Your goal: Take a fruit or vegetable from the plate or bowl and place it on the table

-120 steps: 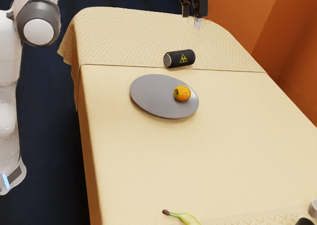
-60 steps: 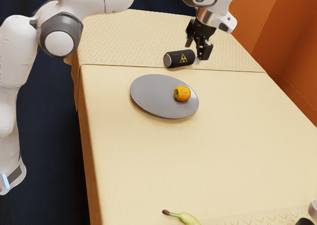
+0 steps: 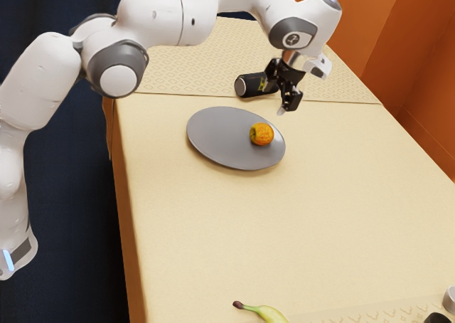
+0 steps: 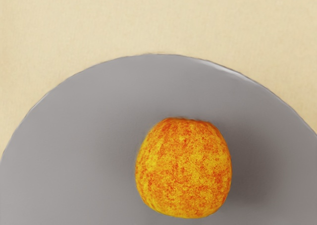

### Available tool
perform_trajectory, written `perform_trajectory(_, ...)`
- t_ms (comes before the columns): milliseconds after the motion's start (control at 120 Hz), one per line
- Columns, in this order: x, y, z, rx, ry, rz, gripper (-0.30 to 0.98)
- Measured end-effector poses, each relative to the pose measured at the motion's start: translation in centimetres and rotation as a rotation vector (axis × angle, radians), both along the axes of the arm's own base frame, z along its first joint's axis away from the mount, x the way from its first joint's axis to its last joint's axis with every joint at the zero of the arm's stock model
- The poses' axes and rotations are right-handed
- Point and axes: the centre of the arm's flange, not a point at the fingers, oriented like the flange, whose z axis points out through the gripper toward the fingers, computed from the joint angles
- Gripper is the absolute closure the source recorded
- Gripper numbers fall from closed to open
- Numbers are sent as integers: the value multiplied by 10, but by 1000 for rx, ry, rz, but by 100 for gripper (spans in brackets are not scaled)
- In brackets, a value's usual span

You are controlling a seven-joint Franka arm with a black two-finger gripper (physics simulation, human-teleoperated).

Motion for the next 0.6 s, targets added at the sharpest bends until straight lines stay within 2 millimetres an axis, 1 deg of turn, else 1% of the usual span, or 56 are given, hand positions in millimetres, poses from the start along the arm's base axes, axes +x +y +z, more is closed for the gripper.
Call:
perform_trajectory(58, 12, 16, -25, 7, 5, 20, 0)
perform_trajectory(125, 20, 35, -44, 7, -4, 43, 0)
perform_trajectory(192, 30, 42, -63, -11, -23, 47, 0)
perform_trajectory(225, 34, 45, -70, -26, -35, 51, 0)
perform_trajectory(308, 36, 66, -78, -64, -64, 85, 0)
perform_trajectory(350, 36, 71, -78, -81, -79, 94, 0)
perform_trajectory(467, 38, 68, -76, -132, -97, 102, 0)
perform_trajectory(600, 34, 67, -78, -170, -68, 115, 0)
